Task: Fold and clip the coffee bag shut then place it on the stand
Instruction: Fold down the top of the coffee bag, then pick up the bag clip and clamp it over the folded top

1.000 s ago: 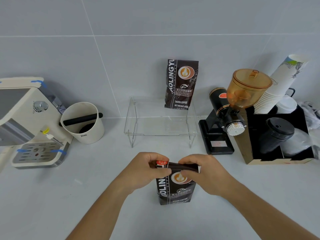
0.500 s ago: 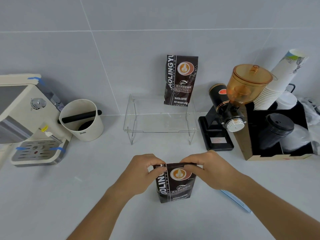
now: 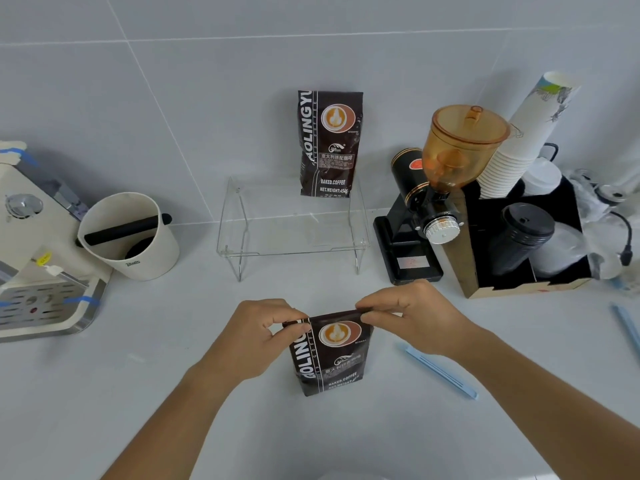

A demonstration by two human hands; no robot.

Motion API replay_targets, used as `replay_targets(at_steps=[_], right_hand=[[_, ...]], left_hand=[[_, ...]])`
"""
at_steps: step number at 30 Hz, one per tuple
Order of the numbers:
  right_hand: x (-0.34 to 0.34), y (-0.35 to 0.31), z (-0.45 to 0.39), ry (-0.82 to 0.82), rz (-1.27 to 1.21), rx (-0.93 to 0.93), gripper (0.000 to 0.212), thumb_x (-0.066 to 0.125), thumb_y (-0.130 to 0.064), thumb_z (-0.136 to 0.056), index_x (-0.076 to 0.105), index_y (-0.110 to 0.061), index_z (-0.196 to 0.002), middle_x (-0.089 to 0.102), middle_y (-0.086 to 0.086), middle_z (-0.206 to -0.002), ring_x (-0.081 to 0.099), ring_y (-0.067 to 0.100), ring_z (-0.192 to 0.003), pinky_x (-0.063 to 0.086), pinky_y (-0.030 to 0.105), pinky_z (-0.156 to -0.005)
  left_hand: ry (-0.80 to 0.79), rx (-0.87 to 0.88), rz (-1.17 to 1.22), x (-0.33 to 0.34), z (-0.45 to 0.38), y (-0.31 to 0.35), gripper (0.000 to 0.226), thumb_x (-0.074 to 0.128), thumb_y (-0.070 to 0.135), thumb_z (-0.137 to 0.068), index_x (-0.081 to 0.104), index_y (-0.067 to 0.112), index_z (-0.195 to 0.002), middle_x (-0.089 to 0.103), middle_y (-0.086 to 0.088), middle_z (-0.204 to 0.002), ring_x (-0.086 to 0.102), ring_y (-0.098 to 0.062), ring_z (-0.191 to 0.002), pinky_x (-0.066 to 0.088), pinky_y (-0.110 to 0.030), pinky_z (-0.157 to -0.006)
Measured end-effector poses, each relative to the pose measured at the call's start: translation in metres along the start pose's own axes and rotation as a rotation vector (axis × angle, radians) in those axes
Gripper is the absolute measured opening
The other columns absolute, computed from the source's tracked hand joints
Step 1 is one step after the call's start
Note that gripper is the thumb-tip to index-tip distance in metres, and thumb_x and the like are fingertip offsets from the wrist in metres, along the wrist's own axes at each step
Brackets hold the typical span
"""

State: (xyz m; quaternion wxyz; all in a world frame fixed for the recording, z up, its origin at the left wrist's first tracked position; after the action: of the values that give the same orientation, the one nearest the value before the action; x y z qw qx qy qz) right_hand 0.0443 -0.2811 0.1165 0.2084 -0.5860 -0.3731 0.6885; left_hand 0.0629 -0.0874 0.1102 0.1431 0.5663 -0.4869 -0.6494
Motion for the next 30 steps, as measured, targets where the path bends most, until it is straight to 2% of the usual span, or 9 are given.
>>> replay_targets(at_steps=[3, 6, 7, 10, 13, 17, 20, 26, 30], right_hand=[[-0.014, 0.038, 0.016, 0.060, 0.039, 0.121, 0.023, 0.070, -0.022, -0.087, 0.075, -0.020, -0.109, 0.068, -0.021, -0.095, 0.063, -0.019, -0.079, 0.045, -0.003, -0.073], [-0.018, 0.088, 0.038, 0.100, 0.168, 0.222, 0.018, 0.069, -0.018, -0.088, 0.076, -0.016, -0.104, 0.075, -0.010, -0.095, 0.067, 0.001, -0.076, 0.055, 0.016, -0.079], [-0.015, 0.108, 0.046, 0.088, 0.211, 0.283, 0.018, 0.068, -0.019, -0.088, 0.075, -0.016, -0.105, 0.076, -0.007, -0.096, 0.066, 0.005, -0.077, 0.055, 0.021, -0.081], [0.000, 0.167, 0.074, 0.024, 0.291, 0.487, 0.021, 0.066, -0.026, -0.089, 0.073, -0.019, -0.108, 0.075, -0.005, -0.099, 0.062, 0.007, -0.079, 0.050, 0.021, -0.082], [0.016, 0.199, 0.094, -0.015, 0.299, 0.590, 0.024, 0.069, -0.028, -0.085, 0.071, -0.023, -0.109, 0.071, -0.005, -0.101, 0.060, 0.010, -0.081, 0.050, 0.024, -0.079], [0.031, 0.211, 0.105, -0.088, 0.346, 0.670, 0.022, 0.067, -0.029, -0.084, 0.067, -0.026, -0.106, 0.067, -0.004, -0.102, 0.062, 0.018, -0.089, 0.053, 0.031, -0.077], [0.037, 0.213, 0.105, -0.124, 0.406, 0.679, 0.014, 0.062, -0.026, -0.084, 0.066, -0.025, -0.097, 0.064, 0.000, -0.094, 0.060, 0.021, -0.084, 0.053, 0.033, -0.072], [0.036, 0.211, 0.103, -0.096, 0.405, 0.714, 0.008, 0.054, -0.025, -0.086, 0.062, -0.023, -0.084, 0.065, 0.002, -0.084, 0.061, 0.024, -0.076, 0.048, 0.032, -0.061], [0.027, 0.202, 0.103, -0.033, 0.281, 0.714, 0.009, 0.055, -0.022, -0.087, 0.061, -0.022, -0.081, 0.066, 0.004, -0.078, 0.062, 0.025, -0.073, 0.050, 0.034, -0.059]], left_hand=[[0.025, -0.009, 0.002, -0.003, 0.003, -0.004, 0.012, 0.067, 0.030, -0.082, 0.077, 0.024, -0.080, 0.070, 0.010, -0.079, 0.066, -0.009, -0.070, 0.052, -0.026, -0.059], [0.040, -0.005, -0.004, -0.003, 0.005, -0.005, 0.011, 0.068, 0.024, -0.081, 0.077, 0.018, -0.078, 0.071, 0.010, -0.080, 0.067, -0.009, -0.071, 0.046, -0.012, -0.060], [0.046, -0.013, -0.003, -0.003, 0.005, -0.006, 0.012, 0.068, 0.023, -0.081, 0.077, 0.016, -0.078, 0.071, 0.010, -0.080, 0.067, -0.009, -0.071, 0.046, -0.012, -0.060], [0.061, -0.038, 0.013, -0.002, 0.005, -0.009, 0.013, 0.069, 0.025, -0.080, 0.077, 0.015, -0.077, 0.071, 0.008, -0.080, 0.067, -0.011, -0.072, 0.048, -0.015, -0.060], [0.070, -0.036, 0.014, -0.003, 0.005, -0.009, 0.019, 0.068, 0.031, -0.079, 0.077, 0.015, -0.078, 0.071, 0.008, -0.080, 0.067, -0.011, -0.072, 0.048, -0.015, -0.061], [0.078, -0.050, 0.033, -0.004, 0.007, -0.011, 0.015, 0.070, 0.027, -0.079, 0.078, 0.014, -0.080, 0.072, 0.008, -0.081, 0.068, -0.011, -0.073, 0.049, -0.015, -0.062], [0.074, -0.042, 0.045, -0.003, 0.008, -0.010, 0.025, 0.066, 0.036, -0.077, 0.078, 0.015, -0.081, 0.072, 0.008, -0.082, 0.068, -0.011, -0.073, 0.050, -0.016, -0.063], [0.080, -0.075, 0.065, -0.003, 0.011, -0.014, 0.026, 0.066, 0.039, -0.076, 0.079, 0.018, -0.083, 0.073, 0.009, -0.083, 0.070, -0.013, -0.077, 0.052, -0.018, -0.065], [0.090, -0.120, 0.088, -0.002, 0.011, -0.020, 0.010, 0.072, 0.023, -0.078, 0.078, 0.020, -0.085, 0.073, 0.010, -0.083, 0.070, -0.012, -0.078, 0.052, -0.016, -0.067]])
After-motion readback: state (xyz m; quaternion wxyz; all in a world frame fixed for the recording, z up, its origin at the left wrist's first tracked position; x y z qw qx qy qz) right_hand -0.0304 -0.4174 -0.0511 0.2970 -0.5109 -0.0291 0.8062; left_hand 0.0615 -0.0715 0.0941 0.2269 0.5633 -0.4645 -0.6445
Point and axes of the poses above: each hand's wrist, its own z-axis away from the middle knuckle, its own x-axis out of the palm, y = z × x, the point moved 10 cm from there along -z, towards the middle knuckle
